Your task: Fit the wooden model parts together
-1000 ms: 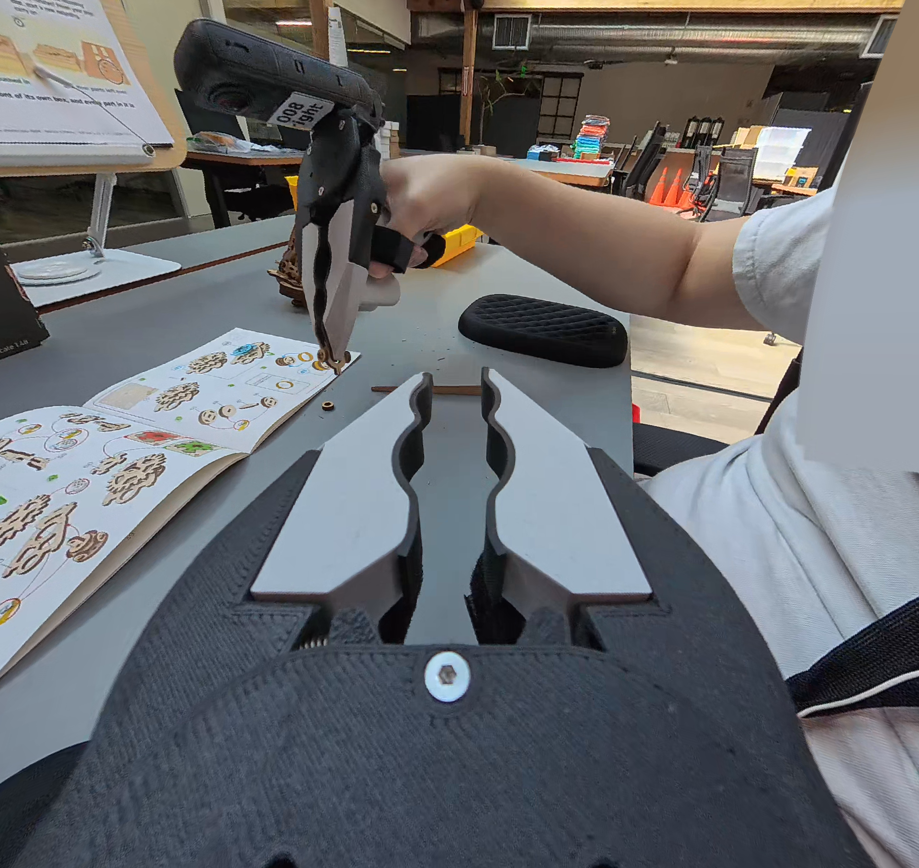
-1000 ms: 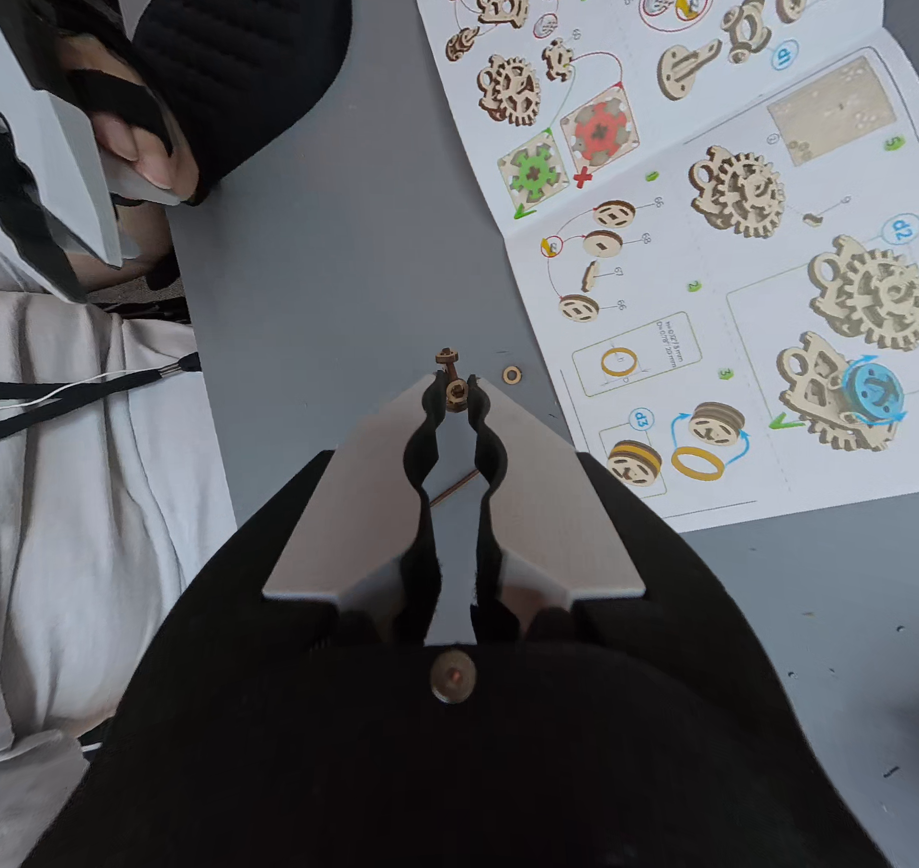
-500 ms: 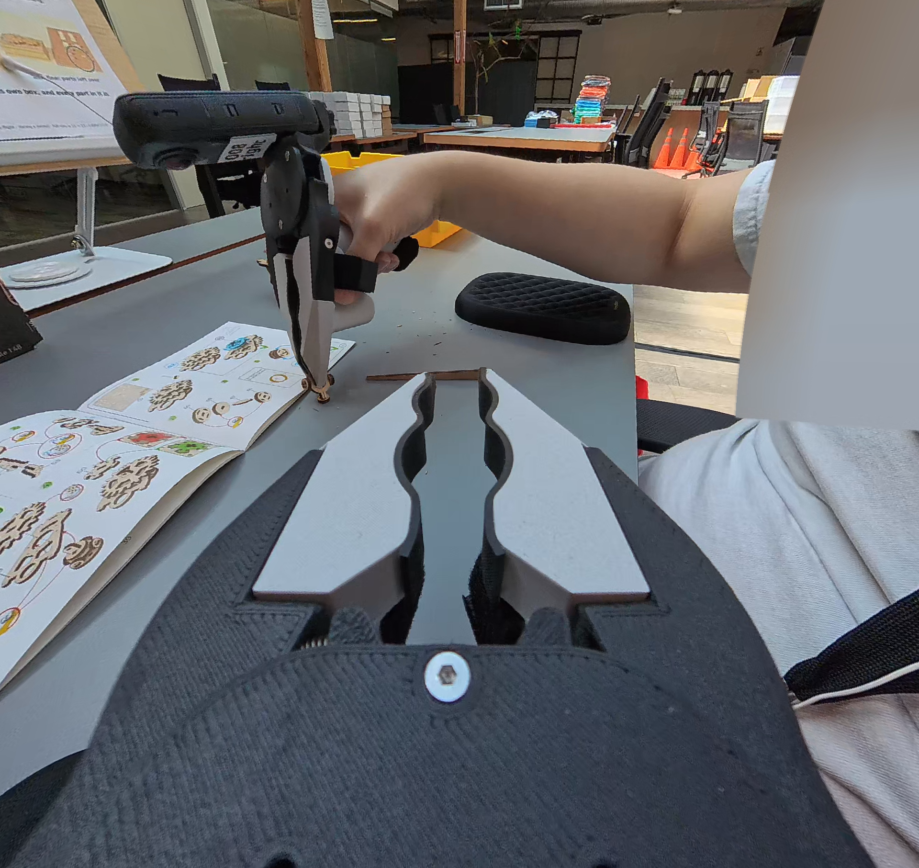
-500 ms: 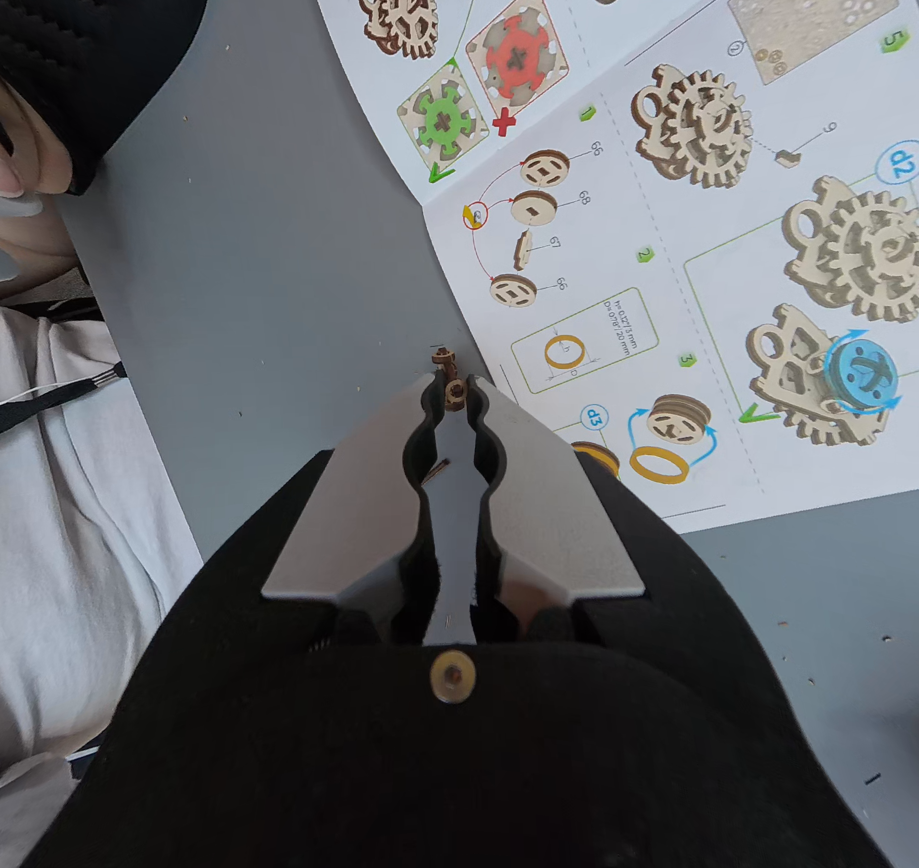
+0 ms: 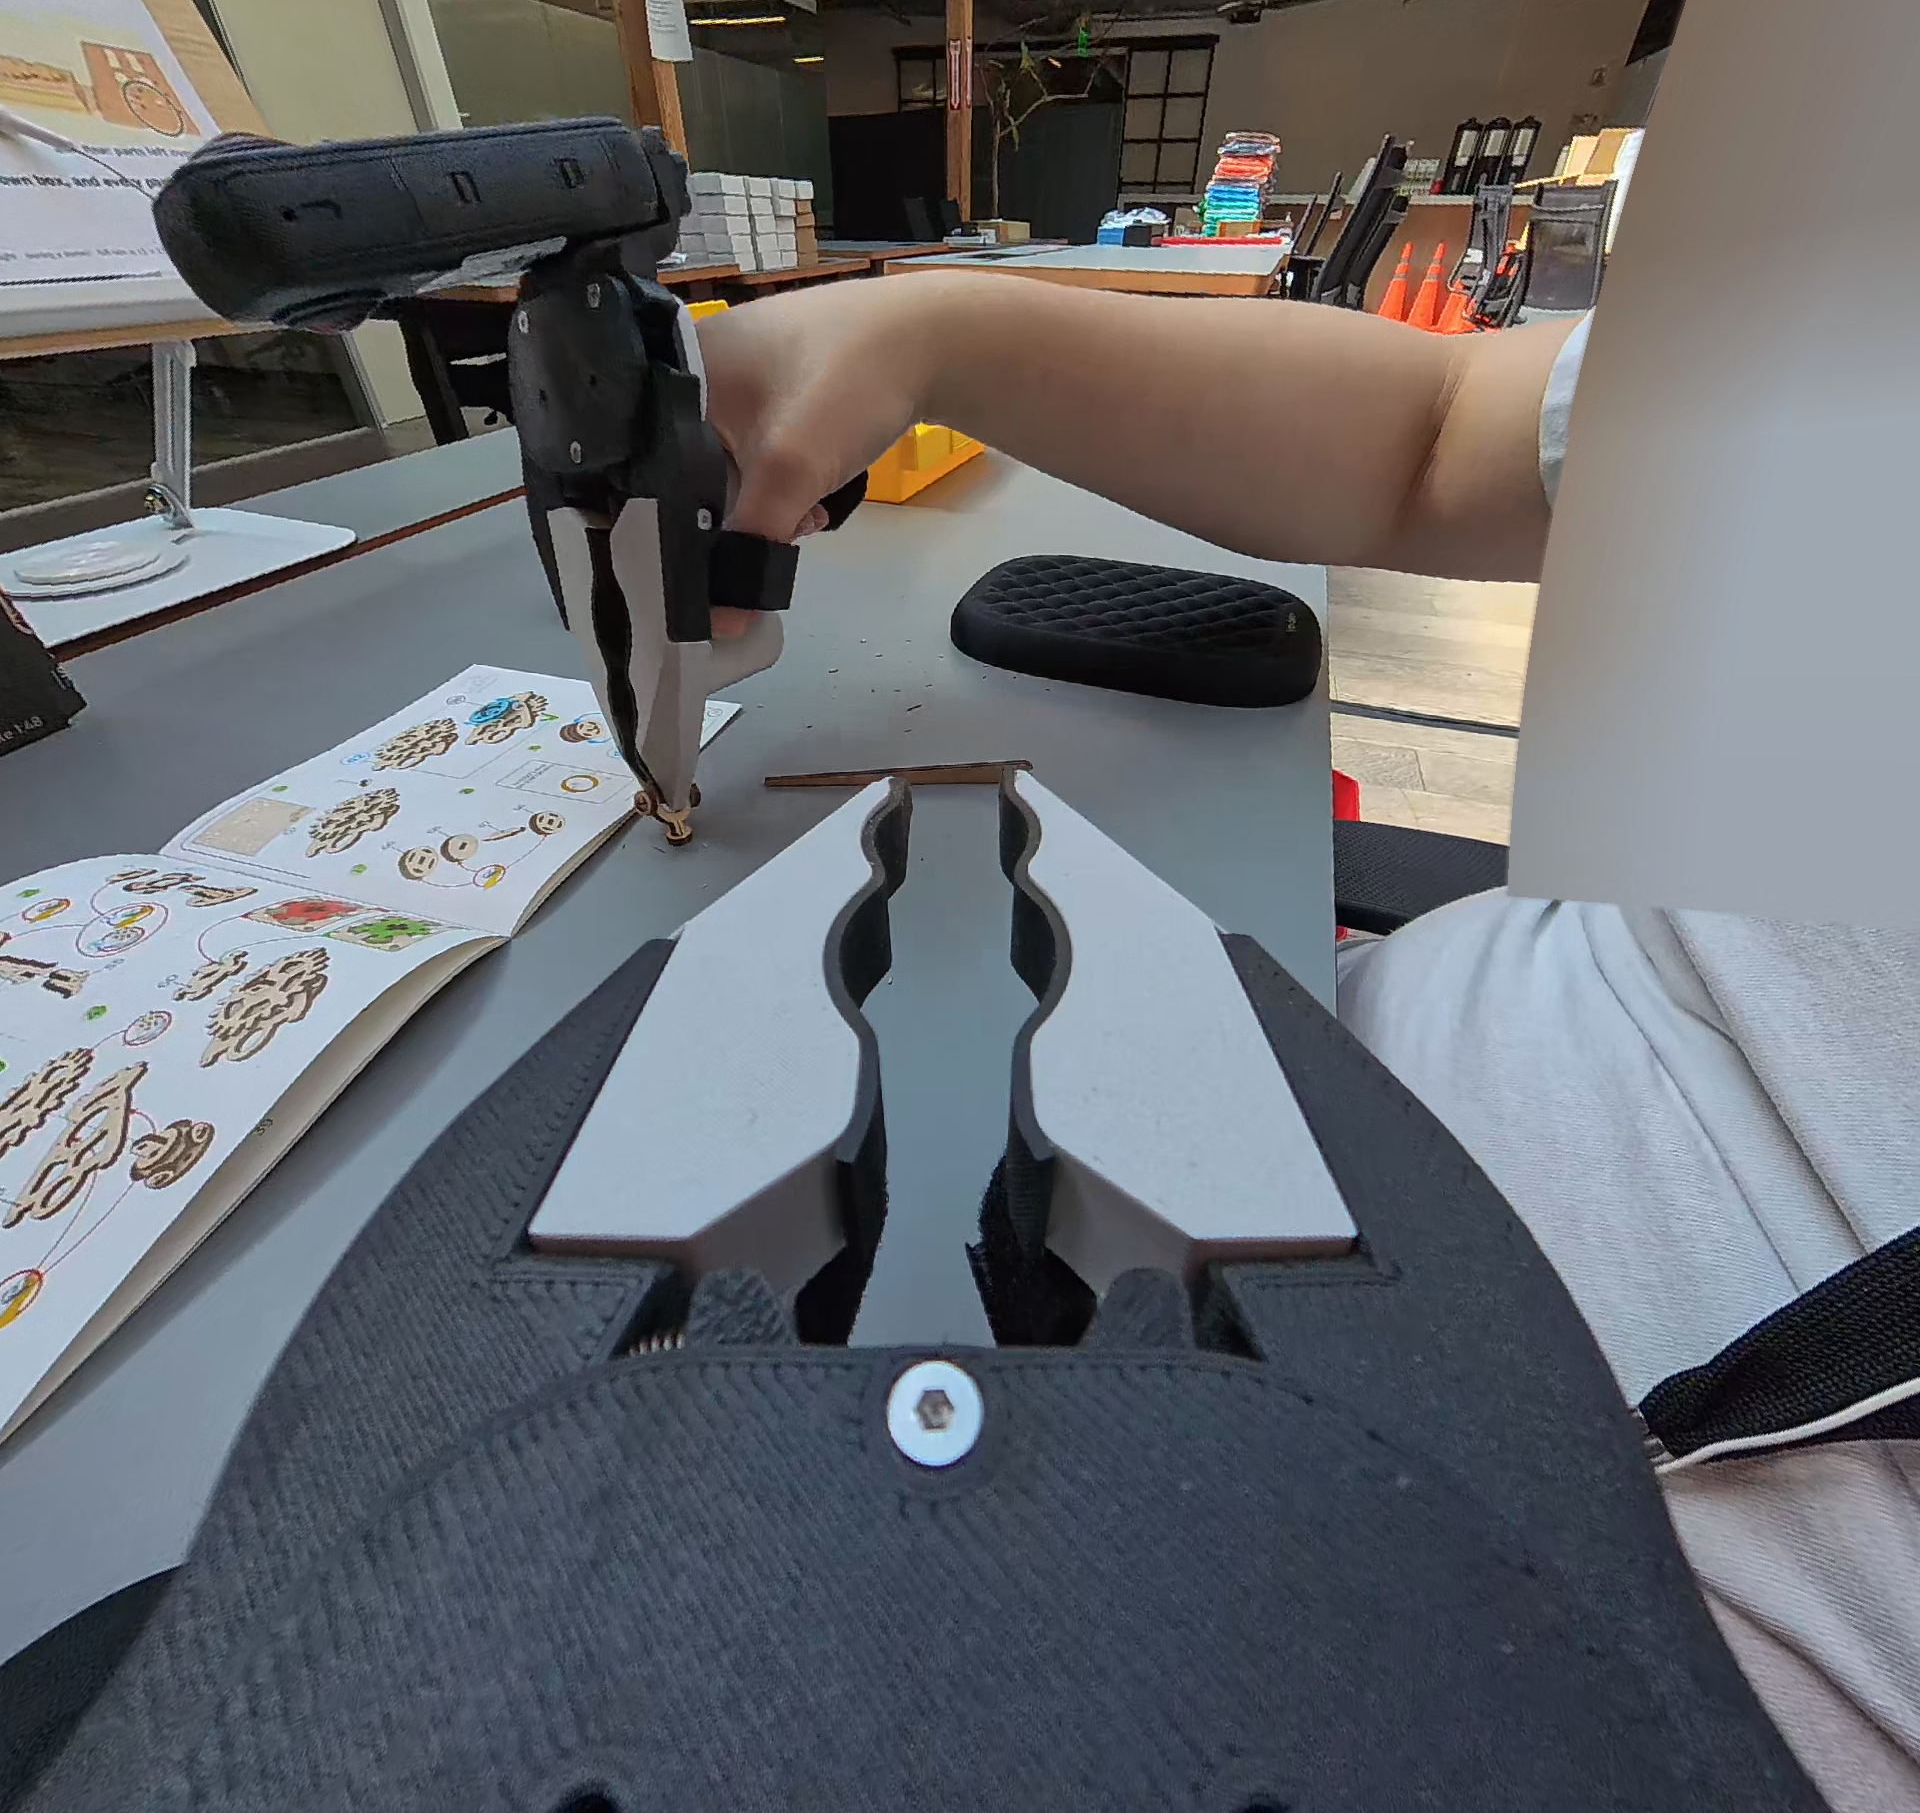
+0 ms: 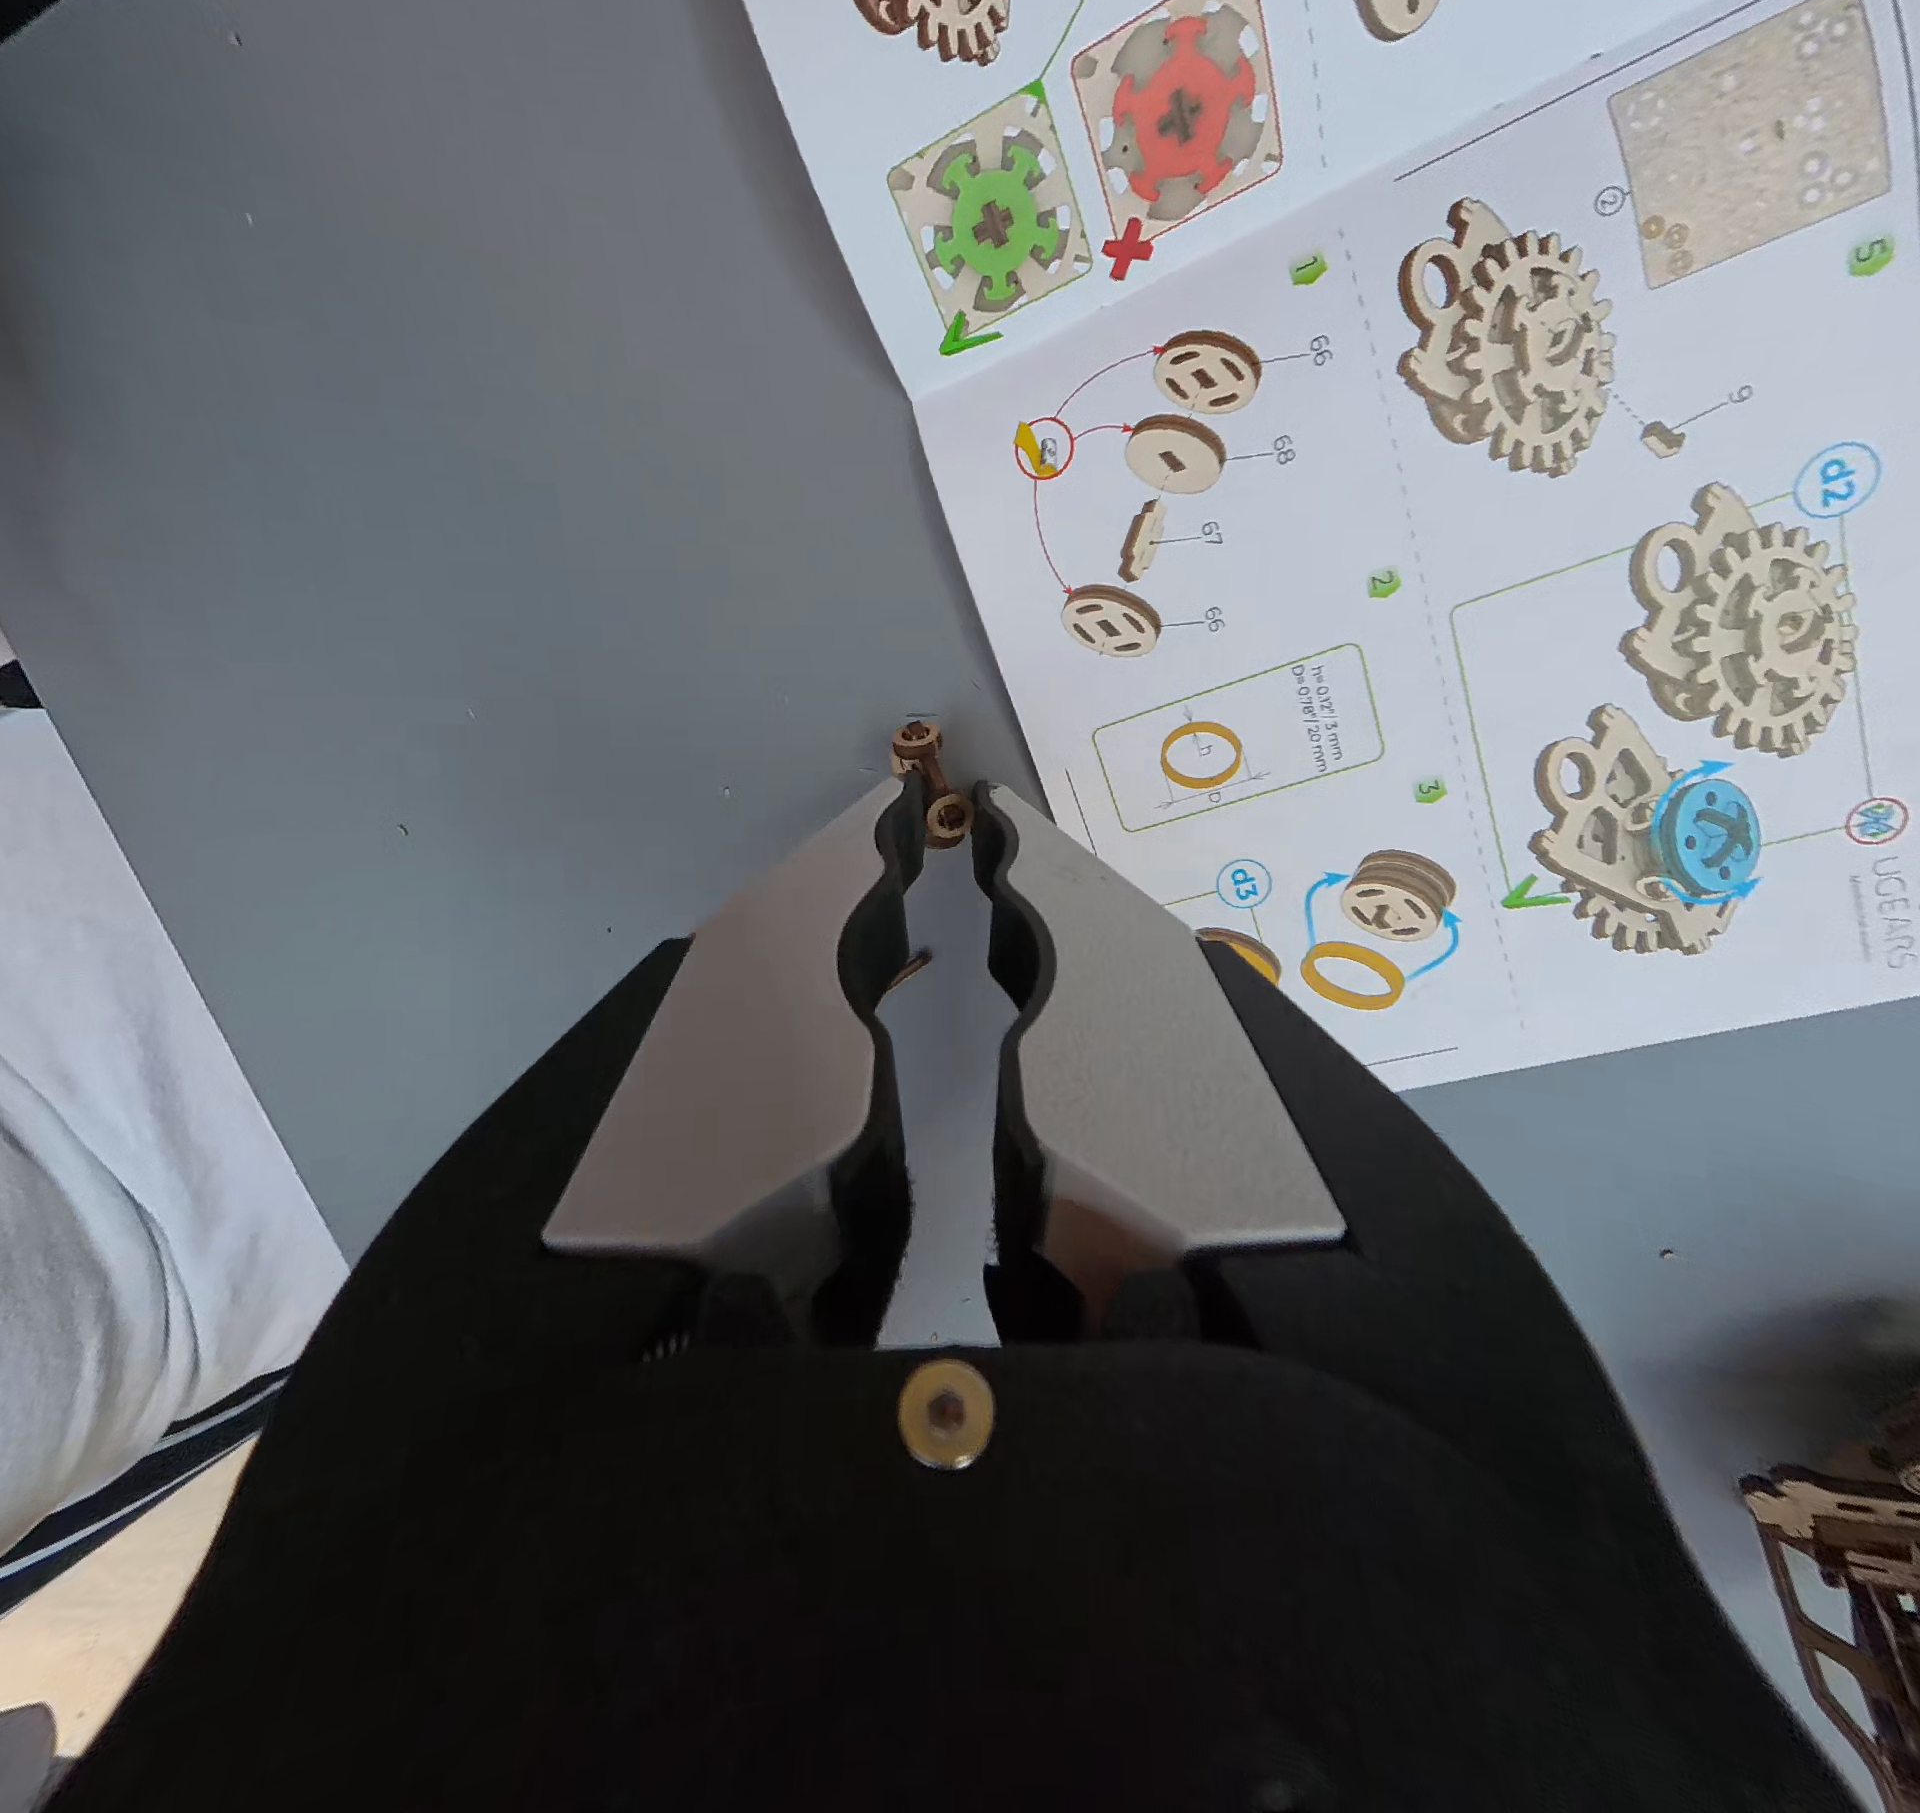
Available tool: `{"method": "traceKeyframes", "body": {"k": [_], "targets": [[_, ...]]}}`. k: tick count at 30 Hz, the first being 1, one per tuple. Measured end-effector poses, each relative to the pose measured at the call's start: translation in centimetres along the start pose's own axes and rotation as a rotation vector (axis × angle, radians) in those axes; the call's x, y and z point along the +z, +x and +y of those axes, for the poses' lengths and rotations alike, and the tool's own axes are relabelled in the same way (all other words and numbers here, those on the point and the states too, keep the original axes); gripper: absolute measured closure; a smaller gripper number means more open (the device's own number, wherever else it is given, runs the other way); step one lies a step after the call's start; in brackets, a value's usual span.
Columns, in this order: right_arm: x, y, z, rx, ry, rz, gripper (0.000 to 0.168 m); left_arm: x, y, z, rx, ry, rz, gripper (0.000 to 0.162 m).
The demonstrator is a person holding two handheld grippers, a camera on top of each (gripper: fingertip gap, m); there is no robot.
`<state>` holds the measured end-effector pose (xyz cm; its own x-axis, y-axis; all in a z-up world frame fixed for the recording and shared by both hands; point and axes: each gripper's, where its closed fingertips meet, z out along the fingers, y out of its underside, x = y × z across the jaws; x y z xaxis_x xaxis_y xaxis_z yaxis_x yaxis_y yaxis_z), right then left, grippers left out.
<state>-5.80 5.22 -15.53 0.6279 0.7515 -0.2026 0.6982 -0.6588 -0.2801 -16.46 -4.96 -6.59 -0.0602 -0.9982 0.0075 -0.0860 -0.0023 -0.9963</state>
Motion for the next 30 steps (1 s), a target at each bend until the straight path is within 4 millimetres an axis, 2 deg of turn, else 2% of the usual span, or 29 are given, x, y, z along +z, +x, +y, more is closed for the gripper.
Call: {"method": "traceKeyframes", "body": {"k": [7, 13, 23, 30], "targets": [[0.1, -0.6, -0.2, -0.1, -0.068, 0.12, 0.162, 0.1, 0.0, 0.1, 0.007, -0.007, -0.004, 0.147], [0.2, -0.9, -0.5, -0.128, -0.062, 0.132, 0.162, 0.2, 0.0, 0.3, 0.016, -0.018, -0.009, 0.147], [0.4, -1.6, -0.3, -0.107, 0.061, -0.078, 0.161, 0.2, 0.0, 0.3, 0.011, -0.017, -0.01, 0.147], [0.4, -1.9, -0.2, -0.102, 0.128, -0.142, 0.162, 0.2, 0.0, 0.3, 0.01, -0.019, -0.011, 0.147]]}}
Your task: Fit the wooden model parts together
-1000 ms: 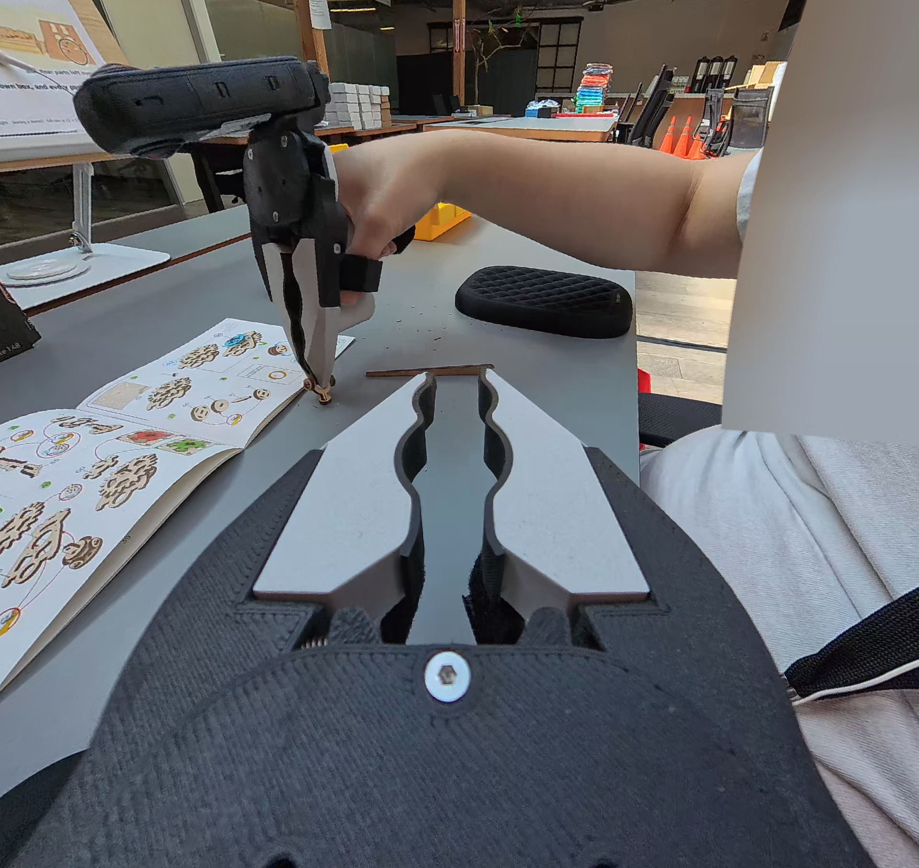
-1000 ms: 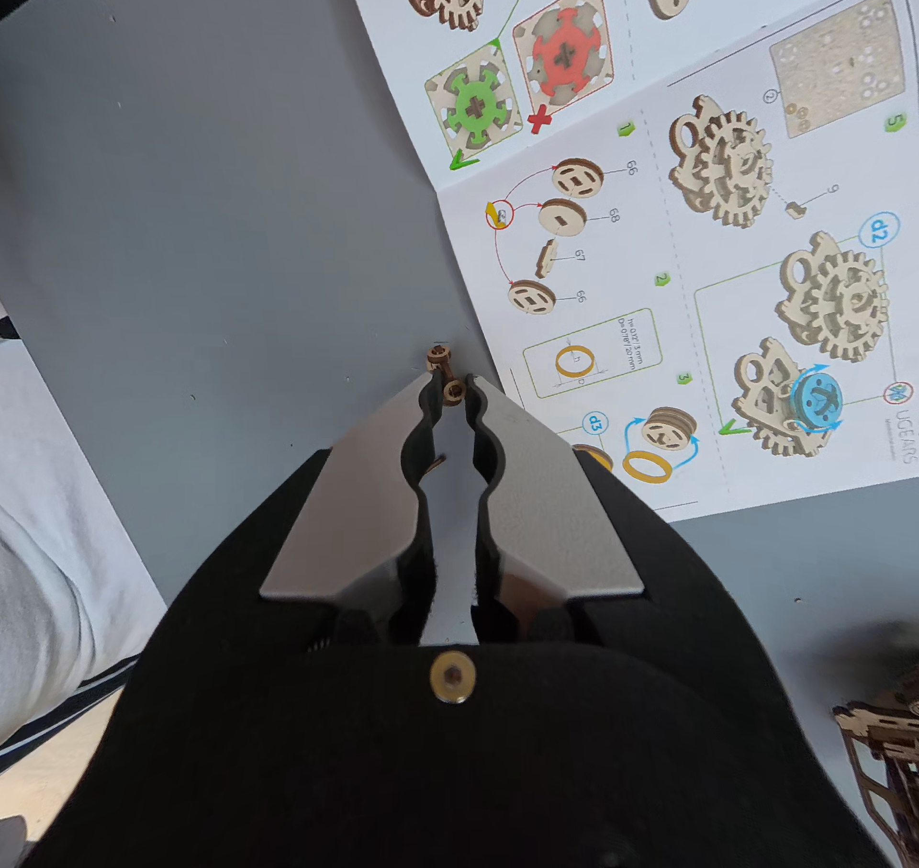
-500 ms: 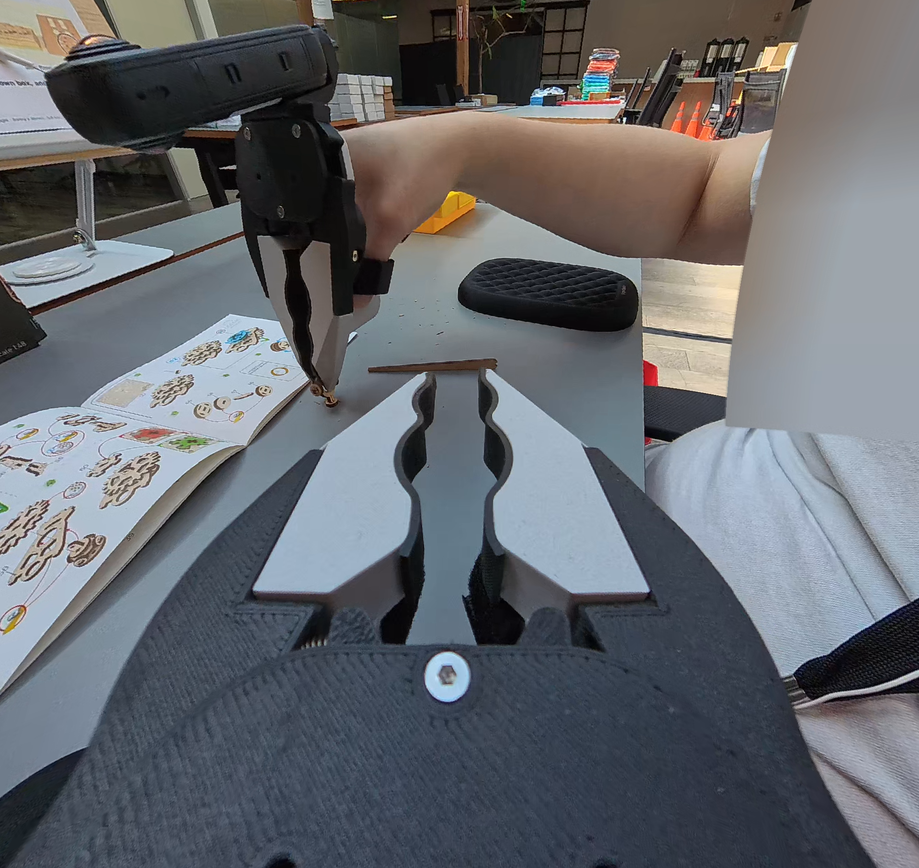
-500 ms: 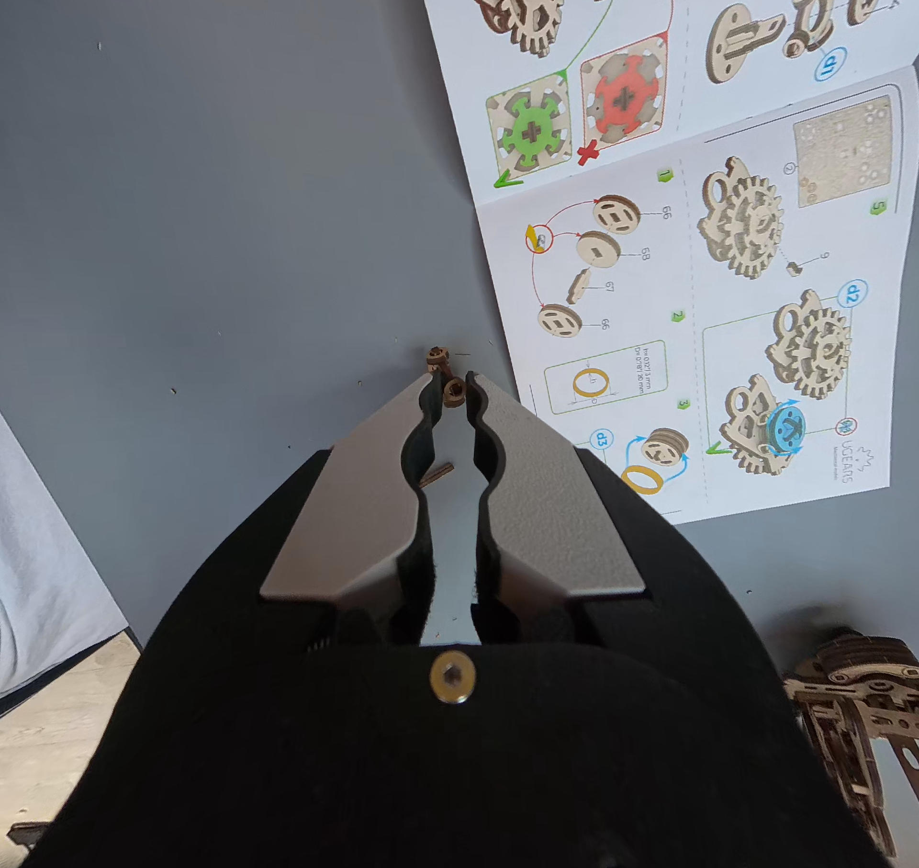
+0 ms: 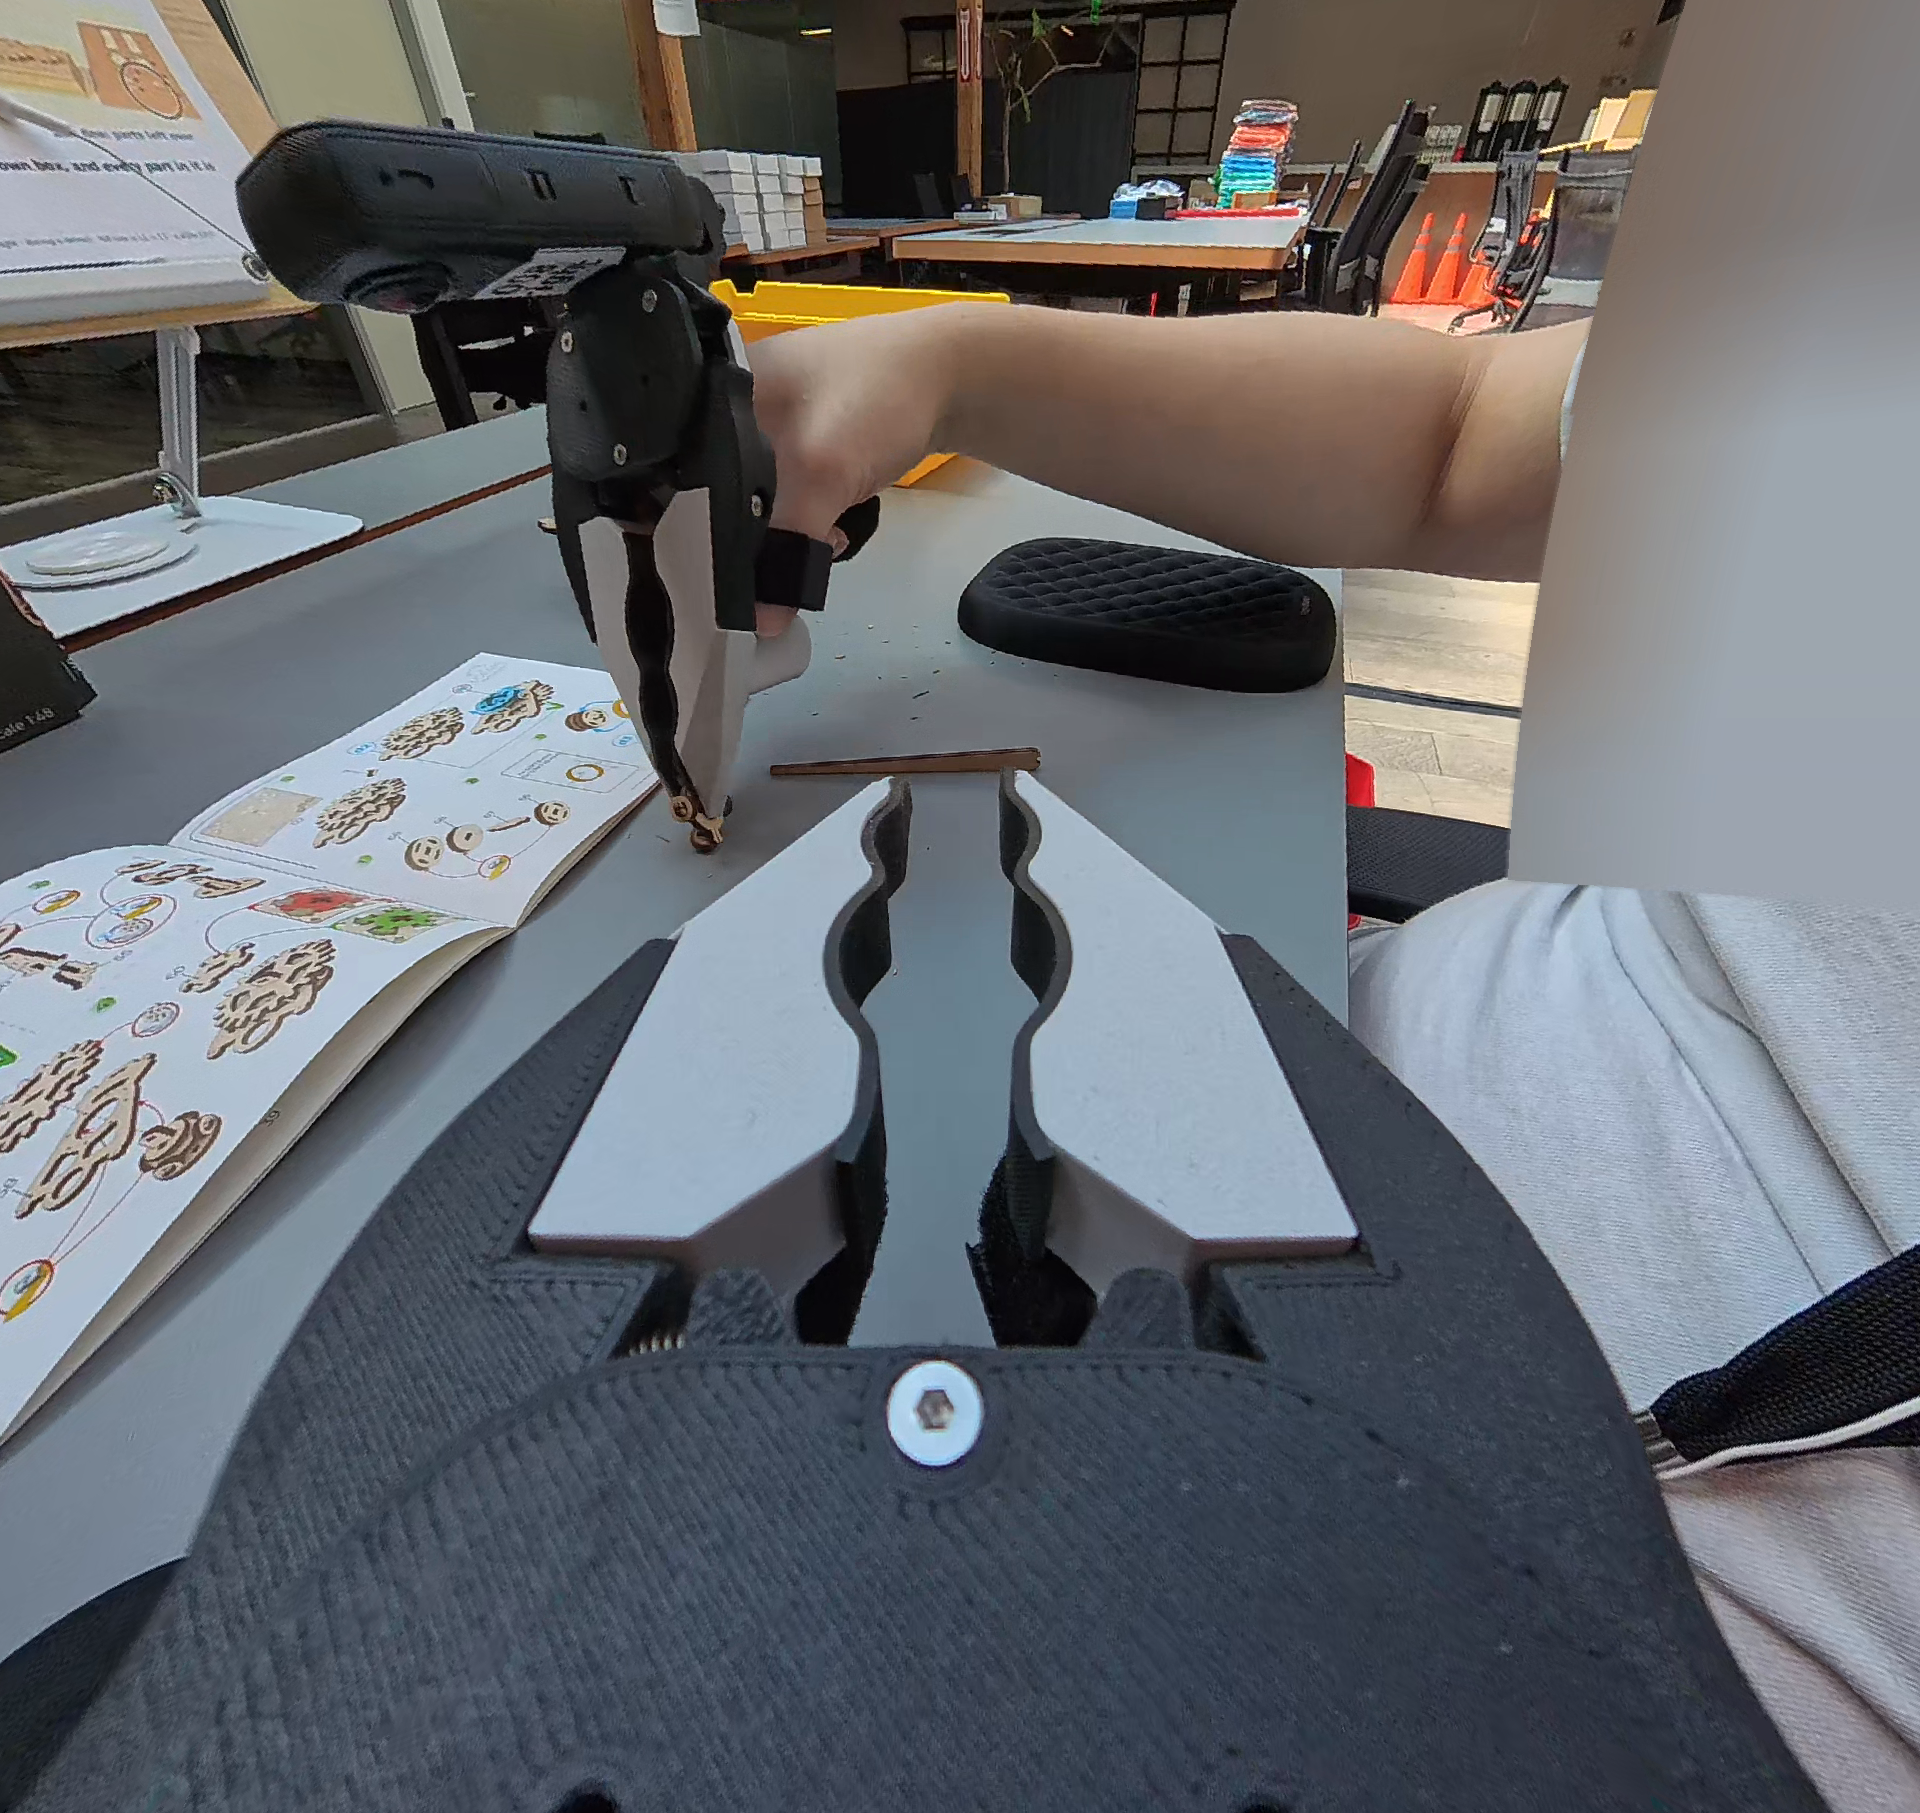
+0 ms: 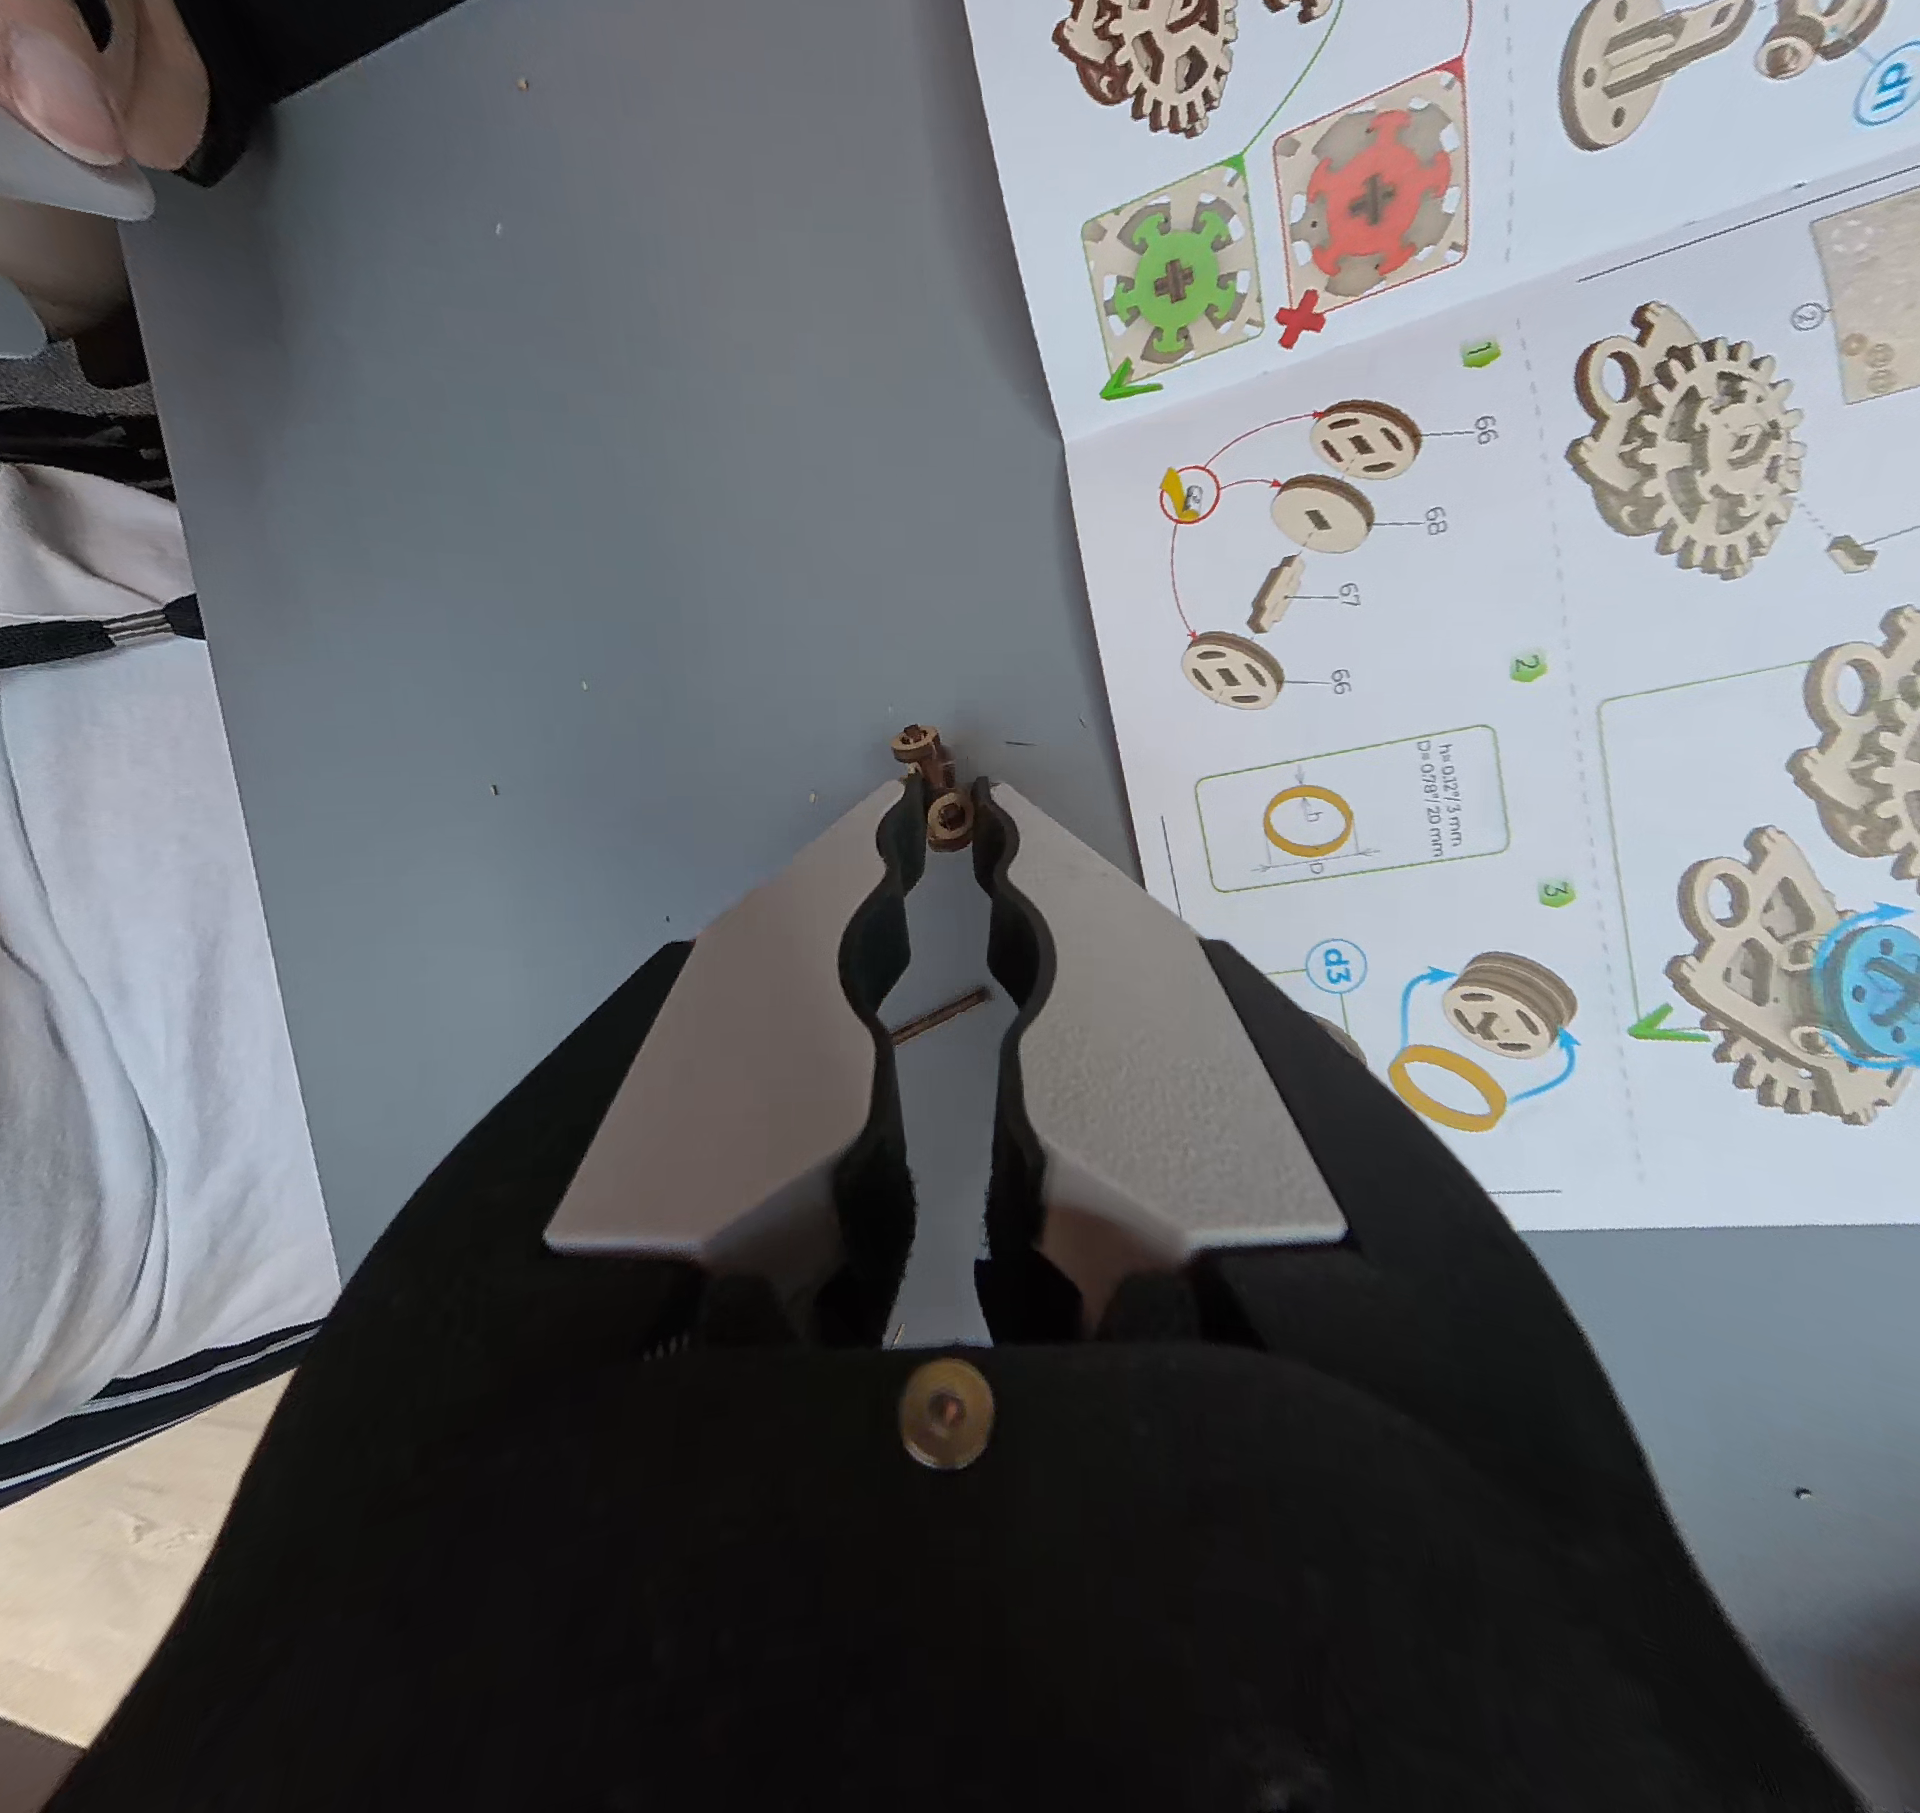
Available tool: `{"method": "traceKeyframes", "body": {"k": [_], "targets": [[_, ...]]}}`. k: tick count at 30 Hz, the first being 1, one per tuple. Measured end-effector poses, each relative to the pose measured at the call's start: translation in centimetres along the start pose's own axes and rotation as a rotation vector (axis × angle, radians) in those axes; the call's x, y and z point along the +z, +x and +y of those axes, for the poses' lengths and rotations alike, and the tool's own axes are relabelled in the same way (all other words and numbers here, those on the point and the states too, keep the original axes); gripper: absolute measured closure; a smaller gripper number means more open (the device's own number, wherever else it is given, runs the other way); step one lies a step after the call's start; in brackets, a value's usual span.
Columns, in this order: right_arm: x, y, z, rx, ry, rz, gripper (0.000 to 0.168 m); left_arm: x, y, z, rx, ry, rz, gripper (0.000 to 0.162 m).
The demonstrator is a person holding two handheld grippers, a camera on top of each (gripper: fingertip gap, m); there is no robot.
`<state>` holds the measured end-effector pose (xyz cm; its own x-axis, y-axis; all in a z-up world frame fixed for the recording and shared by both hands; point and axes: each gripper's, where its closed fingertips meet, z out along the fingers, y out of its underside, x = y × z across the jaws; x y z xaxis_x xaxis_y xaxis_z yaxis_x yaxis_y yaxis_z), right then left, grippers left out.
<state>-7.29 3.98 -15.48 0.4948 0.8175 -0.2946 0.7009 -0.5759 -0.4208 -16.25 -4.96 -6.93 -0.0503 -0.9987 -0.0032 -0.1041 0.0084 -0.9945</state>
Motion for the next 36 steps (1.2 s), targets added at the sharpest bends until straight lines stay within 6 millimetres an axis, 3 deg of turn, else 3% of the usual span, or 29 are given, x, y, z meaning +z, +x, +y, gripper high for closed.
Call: {"method": "traceKeyframes", "body": {"k": [6, 9, 16, 36], "targets": [[-0.7, -0.7, -0.9, -0.073, -0.038, 0.099, 0.162, 0.0, 0.0, 0.0, 0.0, -0.002, 0.001, 0.147], [-1.3, 0.7, -1.0, -0.104, -0.103, 0.213, 0.162, 0.0, 0.0, 0.1, 0.004, -0.004, 0.0, 0.147], [-0.3, 1.5, -0.8, -0.107, -0.21, 0.247, 0.162, 0.0, 0.1, 0.0, 0.004, -0.003, 0.001, 0.147], [-0.6, 1.8, -0.7, -0.097, -0.273, 0.304, 0.162, 0.1, 0.1, 0.1, 0.007, -0.007, 0.004, 0.147]]}}
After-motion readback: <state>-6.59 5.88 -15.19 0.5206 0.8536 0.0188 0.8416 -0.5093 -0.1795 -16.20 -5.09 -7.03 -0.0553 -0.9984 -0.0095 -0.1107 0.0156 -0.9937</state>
